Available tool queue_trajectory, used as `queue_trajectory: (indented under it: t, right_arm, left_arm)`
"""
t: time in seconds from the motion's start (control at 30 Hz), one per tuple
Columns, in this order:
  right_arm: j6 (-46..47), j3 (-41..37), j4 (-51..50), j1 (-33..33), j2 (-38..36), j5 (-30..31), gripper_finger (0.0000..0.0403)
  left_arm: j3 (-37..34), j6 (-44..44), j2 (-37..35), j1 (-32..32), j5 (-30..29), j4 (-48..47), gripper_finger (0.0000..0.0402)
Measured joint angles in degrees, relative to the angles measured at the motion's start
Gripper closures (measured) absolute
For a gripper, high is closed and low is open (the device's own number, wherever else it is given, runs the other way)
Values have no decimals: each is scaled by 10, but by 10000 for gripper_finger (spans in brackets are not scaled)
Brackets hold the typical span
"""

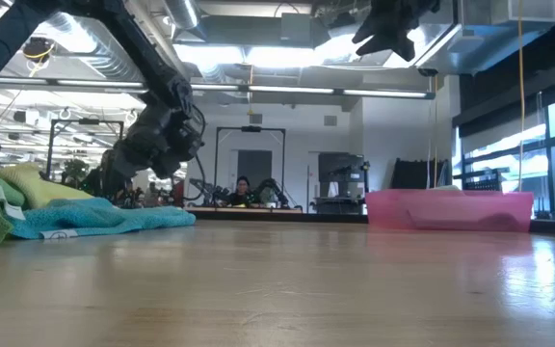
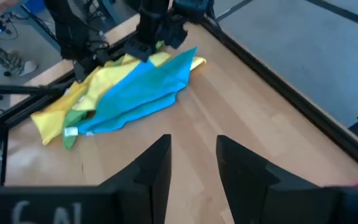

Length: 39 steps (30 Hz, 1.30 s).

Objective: Fold microfiber towels
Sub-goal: Fold the blue towel

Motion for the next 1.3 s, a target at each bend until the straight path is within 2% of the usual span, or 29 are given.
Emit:
queue_trajectory:
  t: [0.2, 0.57, 1.03, 1.3]
  right_arm:
    - [0, 0, 3, -1, 0, 1, 273]
    - [21, 0, 2, -1, 0, 1, 273]
    - [18, 0, 2, -1, 0, 11, 273]
    - [18, 0, 2, -1, 0, 11, 273]
  left_arm:
    - [-5, 8, 0, -1, 11, 9, 273]
    - [-77, 20, 0, -1, -3, 23, 273]
    - [-29, 21, 0, -11, -2, 26, 273]
    - [-26, 20, 0, -11, -2, 20, 273]
